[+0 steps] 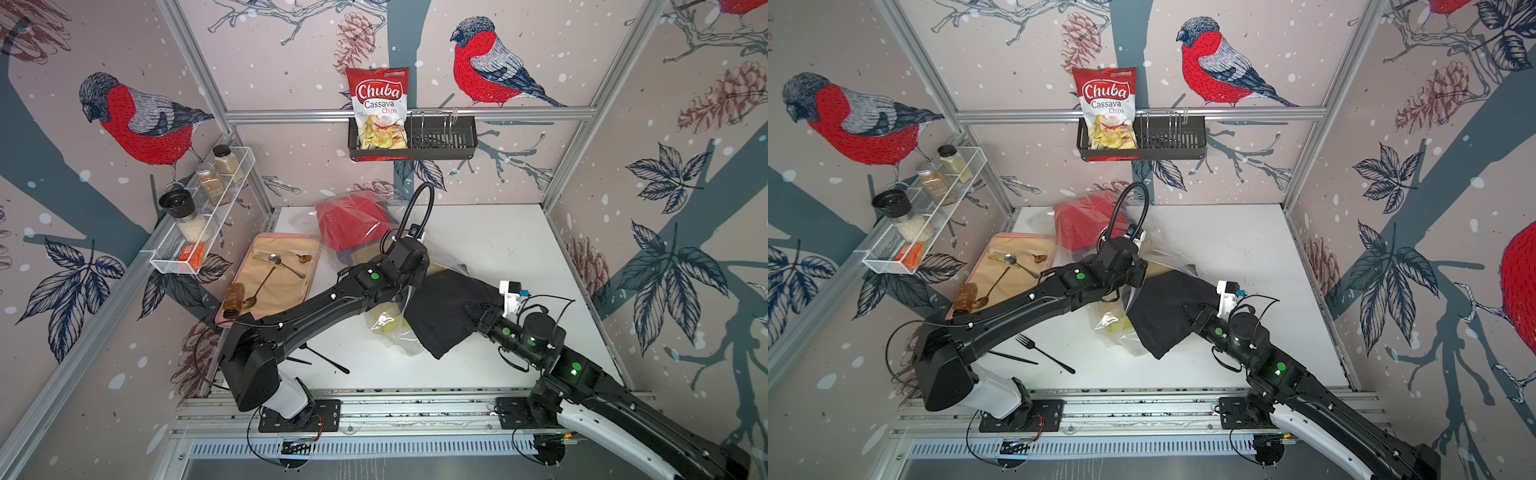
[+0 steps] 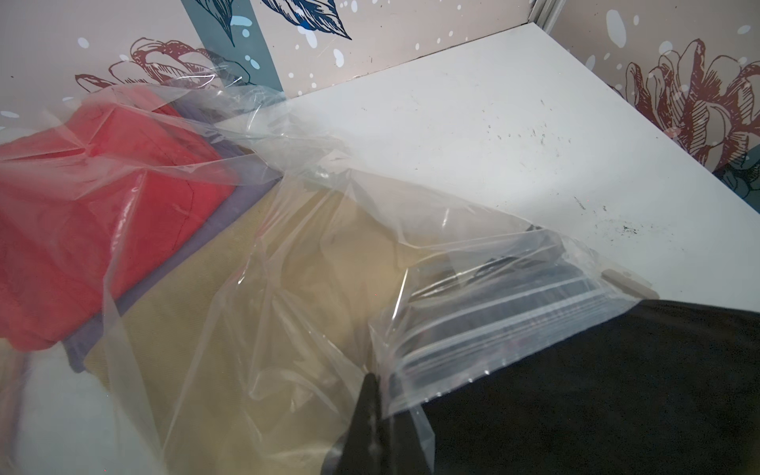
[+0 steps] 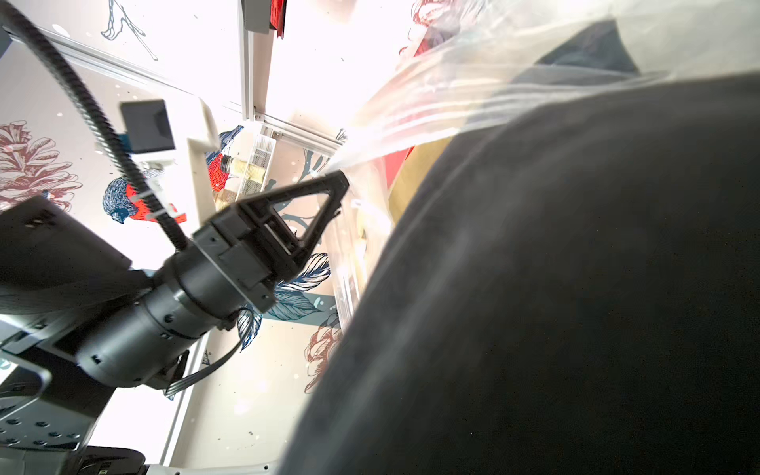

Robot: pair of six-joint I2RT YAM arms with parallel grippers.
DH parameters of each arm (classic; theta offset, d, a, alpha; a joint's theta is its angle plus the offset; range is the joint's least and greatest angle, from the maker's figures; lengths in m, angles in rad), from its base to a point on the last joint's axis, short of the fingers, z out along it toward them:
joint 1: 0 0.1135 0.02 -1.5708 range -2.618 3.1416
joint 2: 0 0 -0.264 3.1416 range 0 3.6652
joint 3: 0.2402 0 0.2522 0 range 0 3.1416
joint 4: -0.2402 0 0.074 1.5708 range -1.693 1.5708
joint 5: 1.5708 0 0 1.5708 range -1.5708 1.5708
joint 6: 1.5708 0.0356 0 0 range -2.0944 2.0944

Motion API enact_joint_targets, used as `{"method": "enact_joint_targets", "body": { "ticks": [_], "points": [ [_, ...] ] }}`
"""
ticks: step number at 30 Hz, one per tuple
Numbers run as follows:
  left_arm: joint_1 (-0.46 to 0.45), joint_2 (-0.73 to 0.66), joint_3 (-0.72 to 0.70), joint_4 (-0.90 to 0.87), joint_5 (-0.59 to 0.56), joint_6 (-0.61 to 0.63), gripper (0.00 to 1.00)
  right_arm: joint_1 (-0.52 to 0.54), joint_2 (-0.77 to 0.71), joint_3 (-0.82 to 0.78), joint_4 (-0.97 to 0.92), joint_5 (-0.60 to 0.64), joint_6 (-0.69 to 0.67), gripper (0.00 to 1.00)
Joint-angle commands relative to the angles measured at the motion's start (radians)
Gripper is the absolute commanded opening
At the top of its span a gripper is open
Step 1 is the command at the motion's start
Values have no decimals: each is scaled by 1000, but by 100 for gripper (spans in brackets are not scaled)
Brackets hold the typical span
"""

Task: Take the trousers out of the vacuum bag
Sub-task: Take out the trousers from the vacuum bag.

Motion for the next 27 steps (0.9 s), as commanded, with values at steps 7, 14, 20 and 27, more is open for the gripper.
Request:
{"method": "enact_joint_targets", "body": {
  "ticks": [7, 14, 20, 27],
  "points": [
    [19, -14, -41, 19, -37, -2, 0, -71, -50, 159, -73, 138, -110, 0],
    [25, -14, -66, 27, -33, -7, 0, -122, -50, 281, -115, 165, -180, 0],
    [26, -11, -90, 29, -30, -11, 0, -146, -7, 382, -156, 222, -250, 0],
    [26, -33, -114, 16, -17, -19, 0, -230, 91, 434, -120, 213, -319, 0]
  ]
}}
